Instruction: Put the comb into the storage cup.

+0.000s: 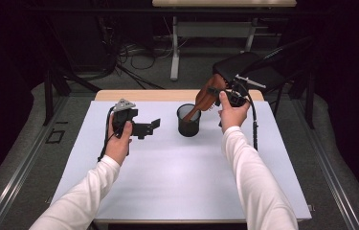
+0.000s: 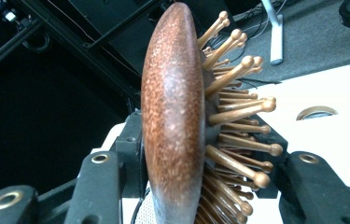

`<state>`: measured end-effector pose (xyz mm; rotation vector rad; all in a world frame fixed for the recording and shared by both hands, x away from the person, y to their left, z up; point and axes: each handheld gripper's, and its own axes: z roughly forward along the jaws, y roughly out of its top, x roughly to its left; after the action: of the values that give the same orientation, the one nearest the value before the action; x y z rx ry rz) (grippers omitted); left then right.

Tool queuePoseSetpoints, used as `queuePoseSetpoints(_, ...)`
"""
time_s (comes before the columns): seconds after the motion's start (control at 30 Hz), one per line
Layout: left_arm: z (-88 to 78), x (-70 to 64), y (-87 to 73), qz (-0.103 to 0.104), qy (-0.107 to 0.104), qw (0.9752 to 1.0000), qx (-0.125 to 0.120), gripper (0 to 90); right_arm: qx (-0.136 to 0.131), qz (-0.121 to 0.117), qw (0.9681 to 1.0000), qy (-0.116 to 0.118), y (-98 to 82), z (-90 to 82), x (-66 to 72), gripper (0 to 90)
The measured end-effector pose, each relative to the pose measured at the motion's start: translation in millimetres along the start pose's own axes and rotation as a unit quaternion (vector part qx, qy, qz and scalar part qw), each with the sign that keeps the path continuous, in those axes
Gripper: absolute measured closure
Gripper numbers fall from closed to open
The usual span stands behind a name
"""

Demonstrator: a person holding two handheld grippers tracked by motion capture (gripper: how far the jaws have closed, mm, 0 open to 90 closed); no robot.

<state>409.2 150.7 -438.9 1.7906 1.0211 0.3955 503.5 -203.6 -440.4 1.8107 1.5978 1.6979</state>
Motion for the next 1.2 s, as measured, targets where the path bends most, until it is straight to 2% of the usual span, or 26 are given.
queuePoseSetpoints(0.13, 0.1, 0.1, -0.2, 0.0, 0.0, 1.0, 0.001, 0.3, 0.005, -0.009, 0.9999, -0.006, -3.0, 2.6, -1.2, 49.3)
queuePoseSetpoints(0.47, 0.4, 0.6, -1.2, -0.001, 0.0, 1.0, 0.001, 0.3, 0.007, -0.001, 0.9999, -0.009, -9.0, 6.0, -3.1, 49.2)
queuePoseSetpoints(0.93, 3.6, 1.3, -5.4, -0.001, 0.0, 1.0, 0.008, 0.3, 0.015, -0.011, 0.9997, -0.013, -12.9, 8.9, -5.9, 49.1)
queuePoseSetpoints(1.2, 3.8, 2.2, -6.4, -0.002, 0.0, 1.0, 0.008, 0.3, 0.016, -0.009, 0.9997, -0.014, -16.3, 10.7, -9.2, 49.0)
